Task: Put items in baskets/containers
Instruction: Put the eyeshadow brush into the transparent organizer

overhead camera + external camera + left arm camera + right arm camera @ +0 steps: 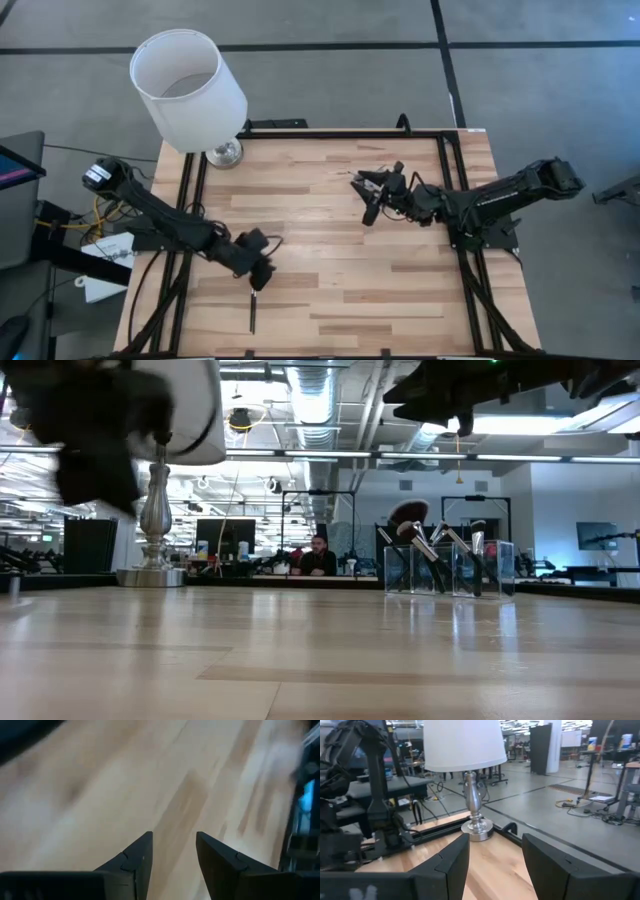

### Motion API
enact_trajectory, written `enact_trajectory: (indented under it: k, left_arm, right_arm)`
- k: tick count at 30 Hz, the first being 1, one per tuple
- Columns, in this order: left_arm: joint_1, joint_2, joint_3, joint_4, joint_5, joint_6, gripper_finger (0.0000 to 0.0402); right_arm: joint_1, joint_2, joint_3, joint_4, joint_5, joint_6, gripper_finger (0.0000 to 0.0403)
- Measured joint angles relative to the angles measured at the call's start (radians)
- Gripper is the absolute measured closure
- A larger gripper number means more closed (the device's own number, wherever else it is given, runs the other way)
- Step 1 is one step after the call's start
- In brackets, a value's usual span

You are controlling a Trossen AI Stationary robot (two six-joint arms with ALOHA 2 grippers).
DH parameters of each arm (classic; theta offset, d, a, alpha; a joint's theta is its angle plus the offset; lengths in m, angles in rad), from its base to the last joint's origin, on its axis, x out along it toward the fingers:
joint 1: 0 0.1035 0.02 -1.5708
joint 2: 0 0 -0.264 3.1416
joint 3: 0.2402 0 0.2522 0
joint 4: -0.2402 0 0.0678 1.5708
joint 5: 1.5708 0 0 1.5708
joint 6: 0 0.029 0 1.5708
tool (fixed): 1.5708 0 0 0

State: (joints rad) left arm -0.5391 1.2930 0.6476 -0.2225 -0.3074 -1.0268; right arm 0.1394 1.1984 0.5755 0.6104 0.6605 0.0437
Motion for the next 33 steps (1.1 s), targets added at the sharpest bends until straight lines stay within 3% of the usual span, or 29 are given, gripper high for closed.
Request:
enact_trajectory:
  k: [6,19,25,33]
  left_arm:
    - [-0.069,0.0,-0.029,-0.102,0.154,-0.304,0.0254]
    - [-0.144,0.055,-0.028,-0.103,0.457,-0.637,0.0254]
    - [-0.141,0.158,-0.026,-0.027,0.505,-0.658,0.0255]
    - [-0.141,0.181,-0.026,0.012,0.489,-0.708,0.0277]
  right_arm:
    - [-0.027,0.0,0.0,-0.004,-0.065,0.0,0.023]
    - [-0.034,0.0,0.0,0.005,-0.087,-0.001,0.023]
    - [-0.065,0.0,0.0,0.008,-0.089,0.0,0.023]
    - [-0.109,0.0,0.0,0.004,-0.089,0.0,0.023]
